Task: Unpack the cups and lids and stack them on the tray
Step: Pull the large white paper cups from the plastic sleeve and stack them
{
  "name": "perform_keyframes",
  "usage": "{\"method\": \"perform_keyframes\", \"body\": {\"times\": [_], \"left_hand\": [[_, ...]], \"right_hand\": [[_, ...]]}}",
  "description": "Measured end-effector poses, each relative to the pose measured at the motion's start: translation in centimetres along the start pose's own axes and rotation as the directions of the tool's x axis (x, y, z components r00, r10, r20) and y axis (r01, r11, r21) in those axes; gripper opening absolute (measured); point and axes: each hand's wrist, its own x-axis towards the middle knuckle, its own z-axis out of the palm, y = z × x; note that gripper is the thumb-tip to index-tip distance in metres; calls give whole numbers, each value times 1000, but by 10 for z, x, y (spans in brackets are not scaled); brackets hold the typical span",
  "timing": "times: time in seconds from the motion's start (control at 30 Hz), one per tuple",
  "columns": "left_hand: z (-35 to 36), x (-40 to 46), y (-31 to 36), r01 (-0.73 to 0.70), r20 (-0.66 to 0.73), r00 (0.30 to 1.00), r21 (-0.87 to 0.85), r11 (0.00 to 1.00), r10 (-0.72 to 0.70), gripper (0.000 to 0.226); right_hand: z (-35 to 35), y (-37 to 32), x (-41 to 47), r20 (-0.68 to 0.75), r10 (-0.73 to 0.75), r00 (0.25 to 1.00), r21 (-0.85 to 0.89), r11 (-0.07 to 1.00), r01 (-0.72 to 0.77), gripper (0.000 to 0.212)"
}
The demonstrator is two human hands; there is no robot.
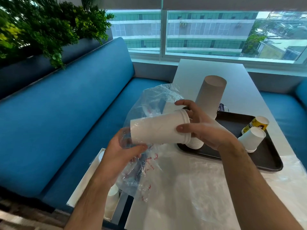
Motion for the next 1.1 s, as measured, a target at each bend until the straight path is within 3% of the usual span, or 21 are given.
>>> {"method": "perform_keyframes", "body": {"times": [0.07, 0.17, 0.3, 0.43, 0.63, 0.8, 0.87, 0.97, 1.1], "left_hand": [[2, 1, 2, -8, -1, 1000, -28, 1000, 8, 85], [8, 1, 5, -19, -2, 1000, -86, 996, 19, 72], [19, 3, 7, -26, 36, 999, -101, 995, 29, 56], [23, 4, 8, -54, 55, 997, -100, 994, 60, 62], [20, 5, 11, -44, 44, 998, -95, 995, 48, 60], [13, 6, 11, -42, -2, 999, -102, 994, 42, 64], [11, 6, 9, -35, -18, 999, -105, 994, 34, 68], [10, 6, 7, -33, -18, 999, -133, 991, 31, 74], [11, 5, 3, -51, 13, 998, -164, 985, 54, 47]], "right_hand": [[-5, 0, -2, 70, 43, 997, -208, 978, -27, 68], [0, 0, -3, 123, 145, 982, -467, 882, -72, 77], [18, 2, -2, 88, 161, 983, -536, 839, -90, 84], [29, 9, 0, 13, 78, 997, -635, 770, -52, 84], [26, 12, -3, -93, 69, 993, -508, 855, -107, 85], [21, 8, -17, -196, 136, 971, -227, 957, -180, 78], [20, 6, -20, -272, 66, 960, -202, 971, -124, 70], [18, 0, -18, -397, -143, 907, -302, 953, 18, 73], [11, -20, -17, -447, -438, 780, -495, 847, 192, 83]]}}
